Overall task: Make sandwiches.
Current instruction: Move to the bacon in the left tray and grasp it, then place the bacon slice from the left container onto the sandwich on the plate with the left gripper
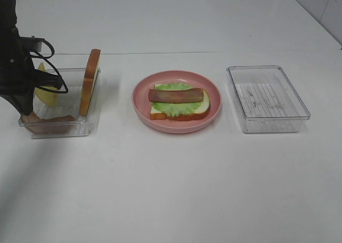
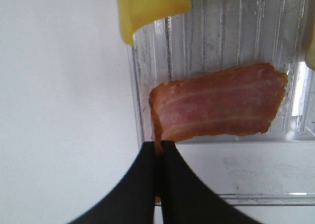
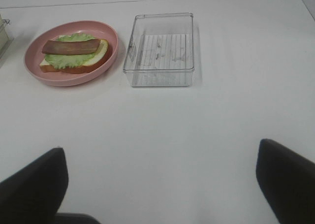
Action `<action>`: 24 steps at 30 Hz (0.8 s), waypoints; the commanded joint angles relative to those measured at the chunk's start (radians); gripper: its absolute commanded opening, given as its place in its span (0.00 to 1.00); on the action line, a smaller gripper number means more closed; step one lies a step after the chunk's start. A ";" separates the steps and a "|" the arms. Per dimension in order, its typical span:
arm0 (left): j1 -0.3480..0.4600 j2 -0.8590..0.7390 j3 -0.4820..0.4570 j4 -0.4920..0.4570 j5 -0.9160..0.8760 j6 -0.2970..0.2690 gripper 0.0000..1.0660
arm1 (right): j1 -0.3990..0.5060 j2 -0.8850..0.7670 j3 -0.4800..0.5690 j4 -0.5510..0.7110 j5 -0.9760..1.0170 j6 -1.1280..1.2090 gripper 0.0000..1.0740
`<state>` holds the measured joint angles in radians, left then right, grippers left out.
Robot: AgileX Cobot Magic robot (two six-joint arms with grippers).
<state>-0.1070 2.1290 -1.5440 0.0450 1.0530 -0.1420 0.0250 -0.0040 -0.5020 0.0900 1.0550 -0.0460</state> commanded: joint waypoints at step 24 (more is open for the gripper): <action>-0.003 -0.285 -0.001 -0.181 0.054 0.078 0.00 | -0.005 -0.022 0.001 0.006 -0.004 -0.013 0.92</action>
<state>-0.1070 1.8840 -1.5440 -0.0900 1.0930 -0.0850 0.0250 -0.0040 -0.5020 0.0900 1.0550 -0.0460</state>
